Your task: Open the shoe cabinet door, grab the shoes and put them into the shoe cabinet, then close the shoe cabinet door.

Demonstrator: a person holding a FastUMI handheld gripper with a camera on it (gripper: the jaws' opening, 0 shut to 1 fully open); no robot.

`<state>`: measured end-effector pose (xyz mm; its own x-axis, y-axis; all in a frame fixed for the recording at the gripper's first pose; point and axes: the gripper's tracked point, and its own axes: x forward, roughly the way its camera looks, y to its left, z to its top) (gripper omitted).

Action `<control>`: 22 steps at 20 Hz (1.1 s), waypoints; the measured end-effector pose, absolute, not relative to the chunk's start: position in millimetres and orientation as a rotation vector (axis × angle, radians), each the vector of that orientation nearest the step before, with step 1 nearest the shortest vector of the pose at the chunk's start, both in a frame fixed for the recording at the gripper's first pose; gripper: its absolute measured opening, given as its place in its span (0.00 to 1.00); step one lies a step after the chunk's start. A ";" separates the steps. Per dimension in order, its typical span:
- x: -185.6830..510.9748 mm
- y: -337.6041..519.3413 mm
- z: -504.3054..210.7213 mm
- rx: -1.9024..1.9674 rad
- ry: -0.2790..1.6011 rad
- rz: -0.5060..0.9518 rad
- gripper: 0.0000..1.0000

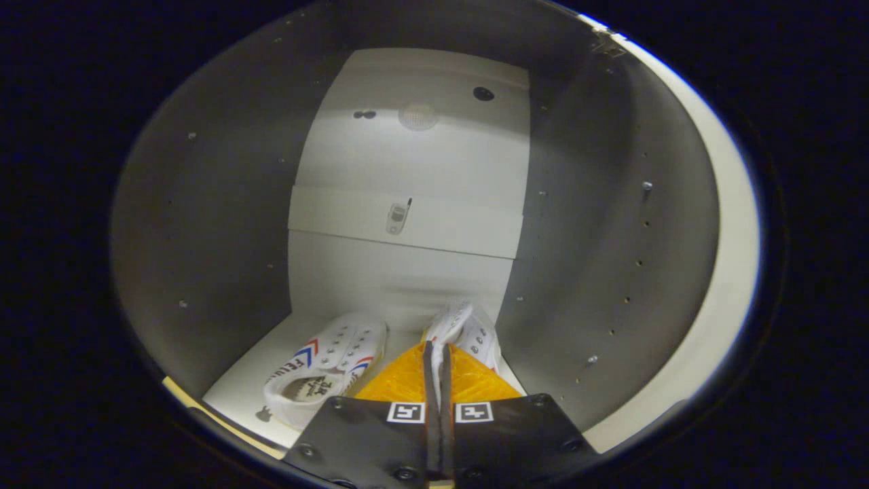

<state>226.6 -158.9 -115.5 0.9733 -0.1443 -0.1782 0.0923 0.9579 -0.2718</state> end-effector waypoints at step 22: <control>244.4 -159.6 -160.2 -0.201 0.303 -0.123 0.19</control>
